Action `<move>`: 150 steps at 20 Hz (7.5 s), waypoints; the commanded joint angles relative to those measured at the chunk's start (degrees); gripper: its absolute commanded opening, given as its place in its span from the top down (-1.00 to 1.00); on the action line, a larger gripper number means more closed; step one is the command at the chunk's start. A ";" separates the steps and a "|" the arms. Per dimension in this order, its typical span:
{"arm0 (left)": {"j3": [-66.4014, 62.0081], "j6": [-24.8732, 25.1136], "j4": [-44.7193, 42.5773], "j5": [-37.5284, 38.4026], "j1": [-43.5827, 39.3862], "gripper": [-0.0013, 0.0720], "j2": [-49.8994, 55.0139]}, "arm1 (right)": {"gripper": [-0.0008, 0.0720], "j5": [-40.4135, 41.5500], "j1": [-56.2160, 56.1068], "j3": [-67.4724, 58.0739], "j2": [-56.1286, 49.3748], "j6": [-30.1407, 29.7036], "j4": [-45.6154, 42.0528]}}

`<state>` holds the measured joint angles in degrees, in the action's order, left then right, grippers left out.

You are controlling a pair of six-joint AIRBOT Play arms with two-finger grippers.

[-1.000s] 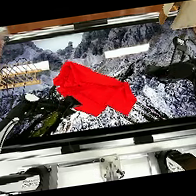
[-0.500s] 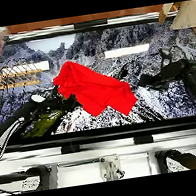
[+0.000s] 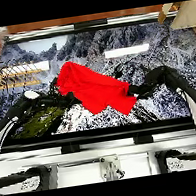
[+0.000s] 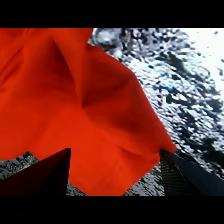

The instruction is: Fold the shirts.

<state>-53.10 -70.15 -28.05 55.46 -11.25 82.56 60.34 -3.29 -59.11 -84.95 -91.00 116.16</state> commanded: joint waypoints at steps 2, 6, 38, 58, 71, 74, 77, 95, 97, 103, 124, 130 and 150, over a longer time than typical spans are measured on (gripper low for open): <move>-0.20 1.79 0.00 0.70 0.15 0.87 -2.03 | -0.83 -3.41 -2.56 -0.04 -2.82 0.33 0.28; -1.46 3.56 -0.02 0.81 0.15 0.88 -2.89 | 0.83 -3.91 -2.54 -0.17 -2.80 1.84 0.79; -65.94 5.27 -5.07 -1.01 25.55 0.88 -36.04 | 0.83 -28.04 -2.54 -39.15 41.05 10.40 -13.44; -14.29 -2.62 -21.00 13.79 25.51 0.88 -31.12 | 0.83 -14.10 -2.54 -37.55 13.33 10.43 -17.59; -12.22 -2.82 -10.45 -4.66 18.23 0.61 -1.01 | -0.24 -13.33 -1.99 -37.57 -13.11 17.22 1.22; -14.01 -2.34 -11.82 2.21 22.29 -1.00 -0.72 | -0.53 -8.26 1.95 -37.62 -9.40 15.78 0.66; -18.45 -3.80 -19.98 15.63 31.36 -0.72 -0.72 | -0.53 6.34 7.87 -37.59 -4.83 12.57 -4.52; -2.95 -5.55 -19.61 0.87 29.90 -0.41 6.86 | -0.53 31.15 9.97 -36.22 -3.58 6.78 -12.98; -2.93 -5.35 -19.58 -1.57 29.77 -0.40 6.86 | -0.53 31.04 9.97 -36.22 -3.58 6.62 -12.98; -2.93 -5.35 -19.74 -2.49 29.79 0.31 6.84 | -0.53 30.99 9.97 -36.22 -3.58 6.47 -13.00; -3.10 -2.51 -20.79 -0.57 29.79 0.88 -0.70 | -0.52 13.27 -1.22 -13.27 -12.02 -0.09 -7.78; -3.10 -2.56 -20.74 0.72 29.79 0.88 -0.85 | -0.07 9.86 -1.25 -13.25 -12.50 0.79 -6.21; -48.54 -3.82 -19.96 -18.08 29.14 0.88 -45.72 | 0.83 -14.12 -0.39 -48.19 39.36 -7.54 -12.48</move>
<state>-93.60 -70.00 -47.81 47.51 17.89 45.12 56.84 -3.68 -100.77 -56.36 -98.35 106.04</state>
